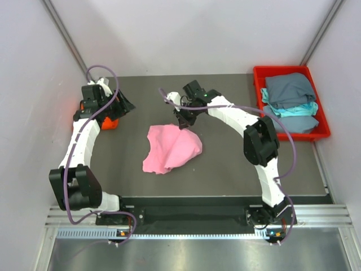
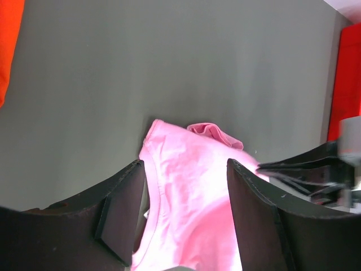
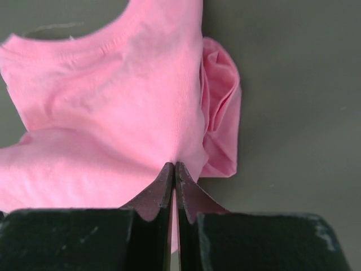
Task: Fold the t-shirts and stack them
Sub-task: Flatten the tshirt out
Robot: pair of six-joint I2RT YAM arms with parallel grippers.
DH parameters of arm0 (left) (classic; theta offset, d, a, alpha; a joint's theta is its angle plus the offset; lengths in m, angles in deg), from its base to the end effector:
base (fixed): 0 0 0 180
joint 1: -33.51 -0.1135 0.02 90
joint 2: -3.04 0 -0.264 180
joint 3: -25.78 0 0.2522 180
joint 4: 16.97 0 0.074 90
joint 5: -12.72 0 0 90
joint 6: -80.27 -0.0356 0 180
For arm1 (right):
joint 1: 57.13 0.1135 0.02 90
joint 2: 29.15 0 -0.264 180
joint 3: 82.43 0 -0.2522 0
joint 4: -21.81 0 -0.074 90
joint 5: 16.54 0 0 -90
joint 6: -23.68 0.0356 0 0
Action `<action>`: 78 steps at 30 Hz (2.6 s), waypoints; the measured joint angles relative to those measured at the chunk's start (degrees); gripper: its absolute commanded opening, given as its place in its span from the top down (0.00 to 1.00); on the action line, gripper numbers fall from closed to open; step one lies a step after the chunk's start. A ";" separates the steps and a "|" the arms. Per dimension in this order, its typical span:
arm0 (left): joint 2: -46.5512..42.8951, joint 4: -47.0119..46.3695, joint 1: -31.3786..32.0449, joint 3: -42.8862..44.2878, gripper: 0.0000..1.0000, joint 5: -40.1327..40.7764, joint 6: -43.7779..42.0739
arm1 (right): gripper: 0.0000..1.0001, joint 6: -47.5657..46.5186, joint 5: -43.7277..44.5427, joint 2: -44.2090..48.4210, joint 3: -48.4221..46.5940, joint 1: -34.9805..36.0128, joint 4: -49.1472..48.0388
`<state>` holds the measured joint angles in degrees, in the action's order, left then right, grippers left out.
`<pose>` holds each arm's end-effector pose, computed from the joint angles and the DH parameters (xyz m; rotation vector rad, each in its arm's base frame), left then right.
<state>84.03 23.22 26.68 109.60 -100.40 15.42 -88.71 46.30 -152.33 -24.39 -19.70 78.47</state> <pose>0.3148 0.0236 0.3219 -0.3958 2.1972 -0.6235 0.3656 0.3003 0.2396 -1.4311 2.1306 0.7096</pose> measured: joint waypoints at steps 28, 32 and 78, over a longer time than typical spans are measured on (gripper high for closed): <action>0.00 -1.27 -0.63 -1.29 0.37 0.07 0.39 | 1.00 6.21 -1.66 13.44 -20.02 -3.28 -5.16; -0.48 -1.20 -1.90 -1.31 0.37 0.52 0.15 | 1.00 10.51 -5.20 12.87 -23.17 -1.18 -4.94; -1.62 -1.27 -2.84 -6.23 0.37 -1.70 2.43 | 0.50 4.28 13.77 -4.31 -4.11 -0.85 -6.78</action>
<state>82.41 21.96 23.84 103.37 -102.10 17.84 -84.43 60.07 -156.64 -28.50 -20.56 71.69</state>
